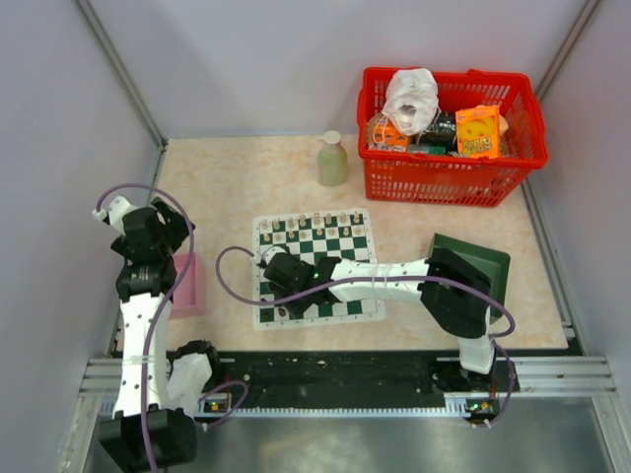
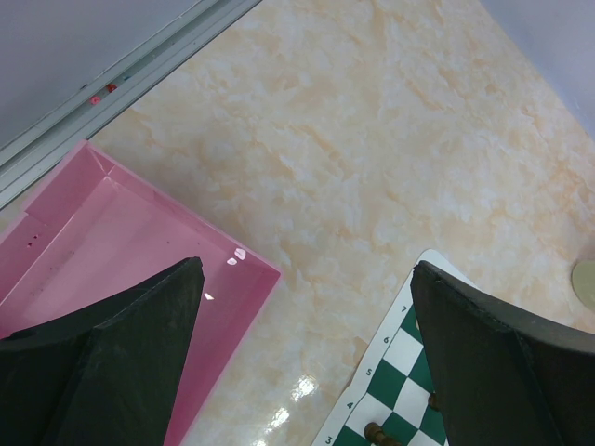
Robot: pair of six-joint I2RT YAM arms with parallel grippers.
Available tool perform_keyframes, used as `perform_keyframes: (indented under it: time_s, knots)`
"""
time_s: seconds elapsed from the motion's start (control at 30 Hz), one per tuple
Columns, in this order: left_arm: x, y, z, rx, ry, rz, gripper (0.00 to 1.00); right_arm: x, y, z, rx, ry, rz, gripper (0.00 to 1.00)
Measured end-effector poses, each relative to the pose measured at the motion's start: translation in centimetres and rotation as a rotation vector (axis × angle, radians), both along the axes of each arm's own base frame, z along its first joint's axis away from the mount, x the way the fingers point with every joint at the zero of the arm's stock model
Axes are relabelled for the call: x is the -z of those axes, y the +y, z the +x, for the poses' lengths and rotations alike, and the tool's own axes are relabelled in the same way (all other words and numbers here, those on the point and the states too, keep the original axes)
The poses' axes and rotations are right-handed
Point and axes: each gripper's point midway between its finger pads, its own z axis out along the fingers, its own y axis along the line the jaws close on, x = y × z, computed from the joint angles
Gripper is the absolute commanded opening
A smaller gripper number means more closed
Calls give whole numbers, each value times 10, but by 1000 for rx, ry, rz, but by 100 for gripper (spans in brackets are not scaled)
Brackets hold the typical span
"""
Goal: Set up the chess pieces on the board
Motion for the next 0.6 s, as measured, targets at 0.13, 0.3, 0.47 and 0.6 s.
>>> perform_keyframes:
  time_s: [0.13, 0.3, 0.47, 0.6]
  knots:
    - [0, 0, 0, 0, 0, 0, 99, 0, 0, 0, 0, -1, 0, 42]
    - [0, 0, 0, 0, 0, 0, 99, -5, -3, 2, 7, -18, -1, 56]
    - [0, -1, 0, 2, 0, -3, 99, -39, -4, 10, 22, -73, 58, 61]
    - [0, -3, -4, 4, 1, -12, 99, -84, -7, 20, 32, -124, 150, 62]
